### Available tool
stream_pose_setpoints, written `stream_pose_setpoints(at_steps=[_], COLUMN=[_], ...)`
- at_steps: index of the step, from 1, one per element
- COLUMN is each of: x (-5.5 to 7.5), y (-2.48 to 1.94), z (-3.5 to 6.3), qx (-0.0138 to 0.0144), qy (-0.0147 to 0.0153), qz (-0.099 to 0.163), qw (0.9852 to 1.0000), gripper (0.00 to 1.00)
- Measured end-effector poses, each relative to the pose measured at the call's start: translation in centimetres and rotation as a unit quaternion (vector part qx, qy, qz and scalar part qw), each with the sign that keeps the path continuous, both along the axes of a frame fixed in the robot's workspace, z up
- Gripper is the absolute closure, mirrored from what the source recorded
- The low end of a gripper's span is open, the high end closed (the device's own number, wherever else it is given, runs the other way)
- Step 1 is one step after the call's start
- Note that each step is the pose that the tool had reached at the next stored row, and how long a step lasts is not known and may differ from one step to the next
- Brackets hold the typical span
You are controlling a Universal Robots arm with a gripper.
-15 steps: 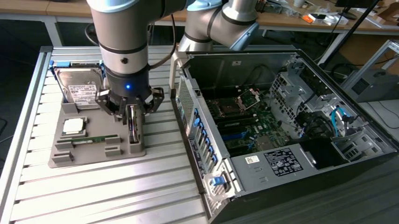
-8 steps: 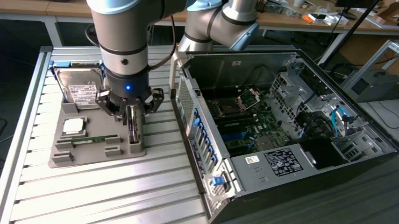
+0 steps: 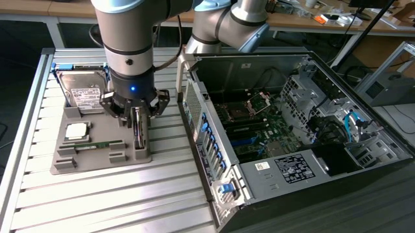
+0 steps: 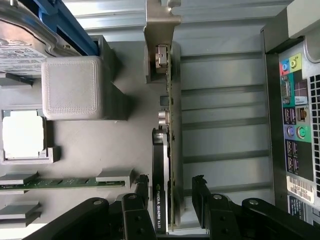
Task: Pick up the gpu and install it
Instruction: 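Pick up the gpu and move the gpu toward the slot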
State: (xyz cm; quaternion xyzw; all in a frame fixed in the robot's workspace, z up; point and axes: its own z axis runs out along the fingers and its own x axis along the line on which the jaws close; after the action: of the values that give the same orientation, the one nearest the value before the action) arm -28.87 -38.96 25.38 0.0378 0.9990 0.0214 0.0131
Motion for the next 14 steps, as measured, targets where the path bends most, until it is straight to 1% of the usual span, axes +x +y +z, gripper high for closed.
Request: stream_pose_setpoints(at_steps=[2,3,6,8,10,14], x=[0.0,-0.1,-0.2,-0.3,-0.4,-0.5], y=[0.41,0.78,1.60,2.01,2.25,2.50], z=[-0.01,-0.02,-0.09,-0.21,-0.47,-0.67], qx=[0.0000,0.0000,0.0000,0.0000,0.0000,0.0000], qy=[0.0000,0.0000,0.0000,0.0000,0.0000,0.0001], qz=[0.000,0.000,0.000,0.000,0.000,0.000], qw=[1.0000,1.0000,1.0000,1.0000,1.0000,1.0000], gripper=[0.52,0.52,0.52,0.52,0.52,0.52])
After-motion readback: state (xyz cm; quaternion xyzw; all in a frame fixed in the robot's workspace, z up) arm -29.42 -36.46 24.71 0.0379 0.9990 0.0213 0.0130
